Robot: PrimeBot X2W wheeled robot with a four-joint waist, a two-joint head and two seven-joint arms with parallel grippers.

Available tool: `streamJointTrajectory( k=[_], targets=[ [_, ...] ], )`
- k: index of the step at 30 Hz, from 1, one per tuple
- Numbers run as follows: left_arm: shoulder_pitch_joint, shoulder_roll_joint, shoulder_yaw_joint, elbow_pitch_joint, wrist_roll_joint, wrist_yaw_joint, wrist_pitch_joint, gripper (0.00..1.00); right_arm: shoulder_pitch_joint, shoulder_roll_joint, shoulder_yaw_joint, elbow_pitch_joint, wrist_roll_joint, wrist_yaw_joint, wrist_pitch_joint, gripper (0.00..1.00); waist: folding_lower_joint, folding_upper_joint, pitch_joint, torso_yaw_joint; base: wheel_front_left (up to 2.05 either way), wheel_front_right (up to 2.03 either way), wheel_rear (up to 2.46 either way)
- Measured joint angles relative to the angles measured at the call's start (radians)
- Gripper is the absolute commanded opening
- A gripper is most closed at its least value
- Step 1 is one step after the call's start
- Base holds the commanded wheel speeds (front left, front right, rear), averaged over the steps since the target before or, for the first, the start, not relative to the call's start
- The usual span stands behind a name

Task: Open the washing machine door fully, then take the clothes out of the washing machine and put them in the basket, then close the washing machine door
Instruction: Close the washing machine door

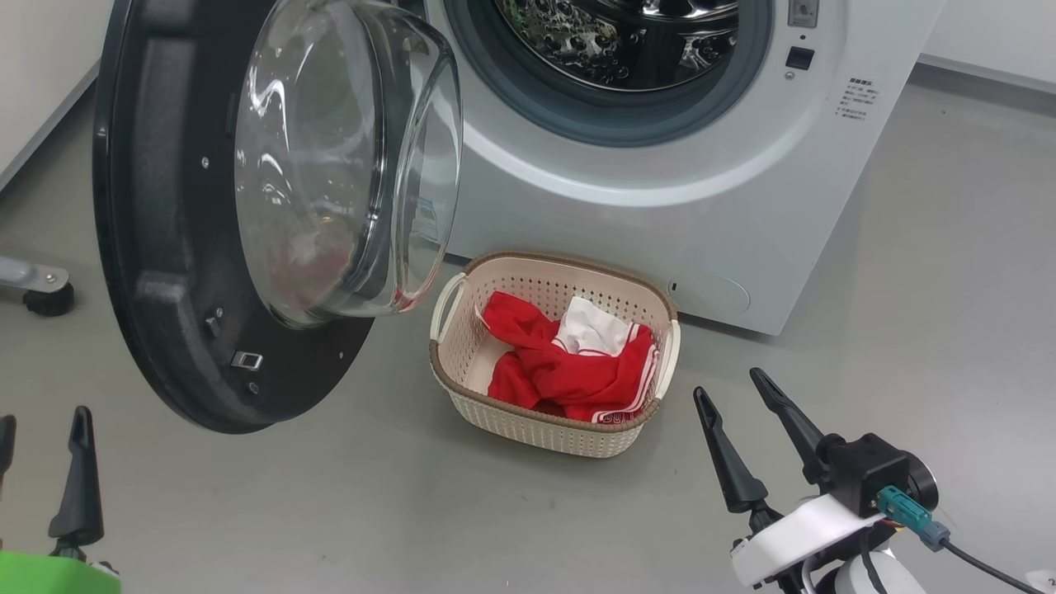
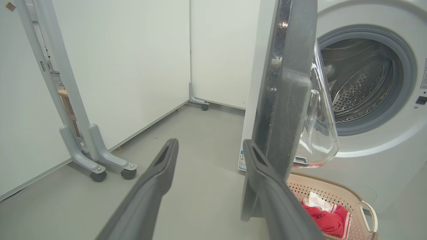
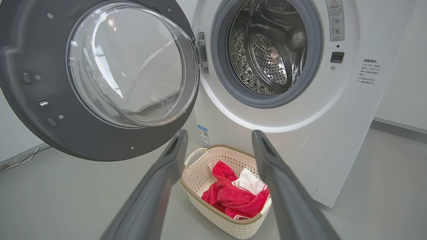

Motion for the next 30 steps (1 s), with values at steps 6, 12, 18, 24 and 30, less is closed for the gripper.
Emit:
streamJointTrajectory(
  k=[6,12,18,24,30],
  targets=[
    [0.011,-0.002,-0.006,0.007,0.006,0.0,-0.009,1.0,0.0,0.002,0.0,0.0,0.0,0.0,-0.004,1.0,0.0,0.0,-0.002,-0.002,0.0,0.0,0.0],
    [0.013,-0.004,-0.012,0.014,0.015,0.0,-0.016,1.0,0.001,0.002,0.0,0.0,0.0,0.0,-0.004,1.0,0.0,0.0,-0.006,-0.002,0.0,0.0,0.0],
    [0.014,-0.004,-0.014,0.017,0.019,0.0,-0.025,1.0,0.002,0.002,0.0,0.0,0.0,0.0,-0.004,1.0,0.0,0.0,-0.009,0.001,0.0,0.0,0.0],
    [0.015,-0.004,-0.014,0.019,0.021,0.0,-0.025,1.0,0.004,0.003,0.0,0.0,0.0,0.0,-0.004,1.0,0.0,0.0,-0.01,0.003,0.0,0.0,0.0],
    [0.015,-0.004,-0.029,0.027,0.015,0.0,-0.025,0.0,0.004,0.004,-0.001,-0.001,0.0,0.0,-0.004,1.0,0.0,0.0,-0.005,0.002,0.0,0.0,0.0]
  ],
)
